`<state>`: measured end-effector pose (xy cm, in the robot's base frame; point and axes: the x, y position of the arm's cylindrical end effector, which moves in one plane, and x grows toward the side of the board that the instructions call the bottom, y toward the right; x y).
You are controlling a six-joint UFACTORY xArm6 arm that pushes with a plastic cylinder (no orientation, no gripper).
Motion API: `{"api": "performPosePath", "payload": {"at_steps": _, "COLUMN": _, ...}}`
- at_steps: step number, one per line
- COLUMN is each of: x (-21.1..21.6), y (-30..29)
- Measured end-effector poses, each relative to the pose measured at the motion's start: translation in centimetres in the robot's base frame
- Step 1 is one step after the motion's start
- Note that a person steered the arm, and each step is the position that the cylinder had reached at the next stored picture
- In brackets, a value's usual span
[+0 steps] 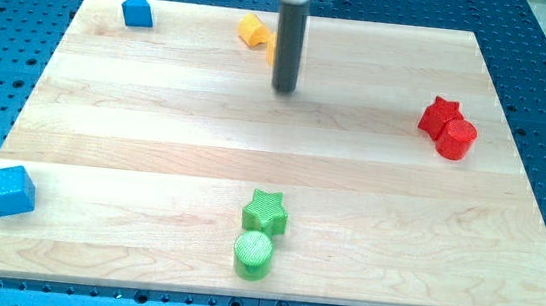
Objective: Slide the red circle horizontally to the red star
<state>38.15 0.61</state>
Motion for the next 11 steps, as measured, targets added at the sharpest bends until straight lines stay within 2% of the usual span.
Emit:
{"api": "performPosePath", "payload": {"at_steps": 1, "x": 10.3, "y": 8.9}}
{"api": "performPosePath", "payload": {"at_steps": 2, "x": 10.7, "y": 18.4}}
{"api": "performPosePath", "payload": {"at_steps": 3, "x": 7.3, "y": 23.9}}
{"api": "performPosePath", "payload": {"at_steps": 4, "x": 2.2, "y": 25.0}}
{"api": "performPosePath", "payload": {"at_steps": 5, "x": -1.1, "y": 24.6}}
{"api": "performPosePath", "payload": {"at_steps": 6, "x": 2.9, "y": 28.5}}
{"api": "performPosePath", "payload": {"at_steps": 9, "x": 8.6, "y": 18.3}}
{"api": "performPosePath", "payload": {"at_steps": 10, "x": 3.3, "y": 13.5}}
{"api": "performPosePath", "payload": {"at_steps": 11, "x": -2.7, "y": 11.5}}
